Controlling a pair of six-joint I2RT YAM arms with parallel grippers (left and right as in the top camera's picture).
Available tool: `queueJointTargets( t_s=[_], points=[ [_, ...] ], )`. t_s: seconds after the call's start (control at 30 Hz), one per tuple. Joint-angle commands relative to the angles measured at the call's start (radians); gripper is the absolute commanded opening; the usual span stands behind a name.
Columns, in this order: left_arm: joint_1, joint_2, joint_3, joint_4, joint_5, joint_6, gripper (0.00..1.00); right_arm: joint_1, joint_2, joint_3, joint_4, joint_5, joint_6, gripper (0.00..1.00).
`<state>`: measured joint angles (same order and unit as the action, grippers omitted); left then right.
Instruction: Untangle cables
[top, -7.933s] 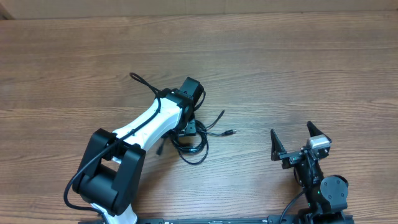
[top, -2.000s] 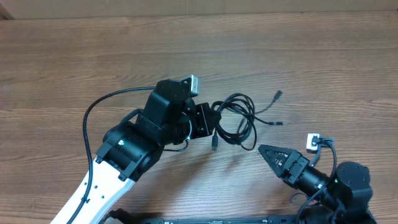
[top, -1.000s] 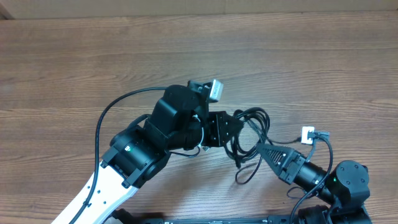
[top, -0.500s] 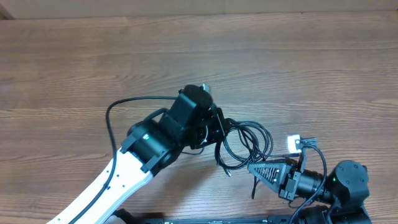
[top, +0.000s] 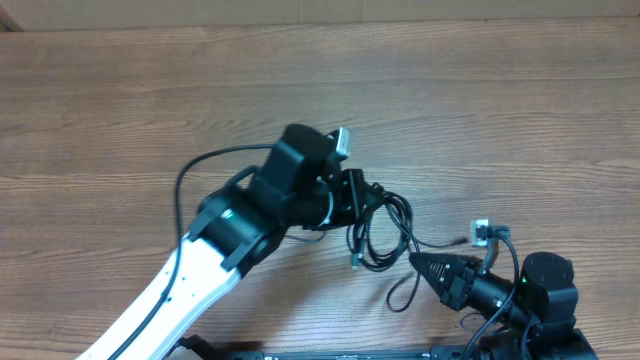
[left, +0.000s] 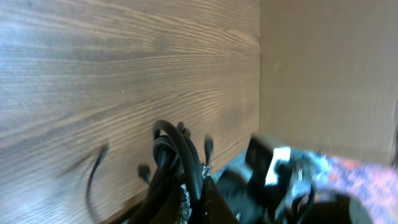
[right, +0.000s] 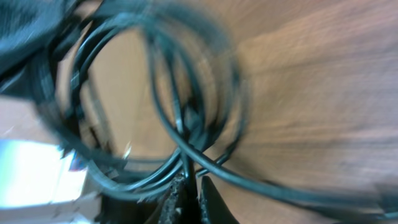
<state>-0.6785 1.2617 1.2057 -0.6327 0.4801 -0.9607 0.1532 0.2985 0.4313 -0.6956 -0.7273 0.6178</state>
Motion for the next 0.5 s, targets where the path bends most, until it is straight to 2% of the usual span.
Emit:
queueJointTargets(
  t_s=[0.0, 0.07, 0.2, 0.37, 0.47],
  points=[
    [0.012, -0.104, 0.008, -0.047, 0.001, 0.235, 0.05, 0.004, -0.007, 0.013, 0.037, 0.098, -0.02, 0.07],
    [0.012, -0.14, 0.008, -0.129, -0.111, 0.258, 0.05, 0.004, -0.007, 0.013, 0.058, 0.093, -0.013, 0.08],
    [0.012, -0.174, 0.008, -0.267, -0.307, 0.229, 0.04, 0.004, -0.007, 0.013, 0.121, 0.006, 0.034, 0.08],
    [0.012, -0.175, 0.008, -0.354, -0.464, 0.147, 0.05, 0.004, -0.007, 0.013, 0.187, -0.107, 0.071, 0.07],
    [0.012, -0.175, 0.008, -0.371, -0.495, 0.085, 0.04, 0.004, -0.007, 0.013, 0.172, -0.167, 0.07, 0.07]
  ],
)
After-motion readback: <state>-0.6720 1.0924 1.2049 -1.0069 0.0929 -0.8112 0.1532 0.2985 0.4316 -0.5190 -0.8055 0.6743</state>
